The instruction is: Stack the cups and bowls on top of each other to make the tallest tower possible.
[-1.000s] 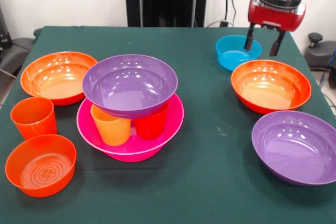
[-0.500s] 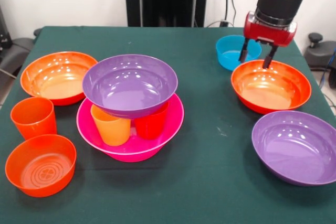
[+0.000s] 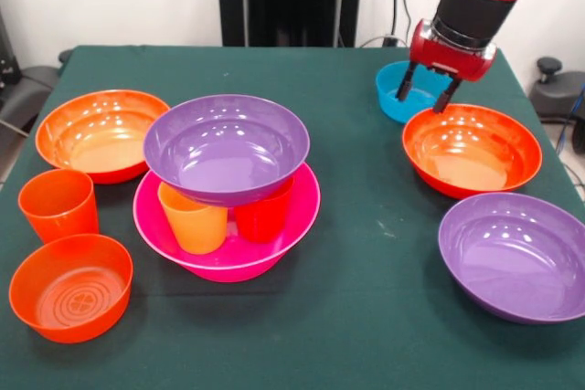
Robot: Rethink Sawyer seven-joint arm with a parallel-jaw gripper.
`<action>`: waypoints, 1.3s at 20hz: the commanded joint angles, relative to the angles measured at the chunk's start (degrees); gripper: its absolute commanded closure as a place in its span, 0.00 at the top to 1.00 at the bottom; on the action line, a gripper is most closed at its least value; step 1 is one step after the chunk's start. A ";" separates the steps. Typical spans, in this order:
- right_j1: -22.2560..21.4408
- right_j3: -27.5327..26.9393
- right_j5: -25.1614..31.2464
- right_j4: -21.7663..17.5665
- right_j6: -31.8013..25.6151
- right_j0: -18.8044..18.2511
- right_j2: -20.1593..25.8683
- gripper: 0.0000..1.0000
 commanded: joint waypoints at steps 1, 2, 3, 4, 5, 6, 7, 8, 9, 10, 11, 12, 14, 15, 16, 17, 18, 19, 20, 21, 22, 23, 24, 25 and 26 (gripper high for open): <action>0.34 -3.48 6.74 3.72 10.40 0.61 2.66 1.00; 0.04 -3.25 6.59 3.99 10.12 0.41 3.17 1.00; -0.40 -2.64 6.29 4.36 9.85 0.16 3.82 1.00; -0.63 -2.37 6.15 4.63 9.55 -0.05 4.25 1.00; -0.85 -2.10 6.00 4.91 9.25 -0.26 4.67 1.00; -1.02 -1.80 5.76 5.08 8.92 -0.45 5.05 1.00; -1.09 -1.49 5.46 5.21 8.70 -0.57 5.26 1.00; -1.17 -1.17 5.16 5.33 8.49 -0.69 5.47 1.00; -1.40 -0.31 4.46 5.47 8.21 -0.97 5.98 1.00; -1.72 0.69 4.04 5.61 7.91 -1.26 6.52 1.00; -2.05 1.68 3.61 5.75 7.60 -1.56 7.07 1.00; -2.51 2.97 3.02 5.85 6.98 -2.24 8.01 1.00; -3.44 5.08 2.26 5.54 5.82 -3.12 9.08 1.00; -3.82 5.89 2.05 5.28 5.59 -3.22 9.18 1.00; -4.06 6.30 1.88 4.97 5.57 -3.15 9.01 1.00; -4.36 6.83 1.56 4.81 5.64 -3.20 9.16 1.00; -4.66 7.36 1.24 4.66 5.72 -3.25 9.31 1.00; -5.05 8.15 0.40 4.68 5.43 -3.87 10.12 1.00; -5.57 9.06 -0.50 4.64 5.00 -4.63 11.04 1.00; -6.00 9.67 -1.15 4.64 4.45 -5.55 12.01 1.00; -6.51 10.27 -1.31 4.65 4.14 -6.15 12.65 1.00; -7.01 10.72 -1.09 4.54 3.97 -6.39 12.94 1.00; -7.35 10.78 -0.58 4.26 3.87 -6.40 12.84 1.00; -7.55 10.97 -0.25 4.01 3.87 -6.40 12.82 1.00; -7.57 10.95 -0.05 3.64 3.77 -6.50 12.65 1.00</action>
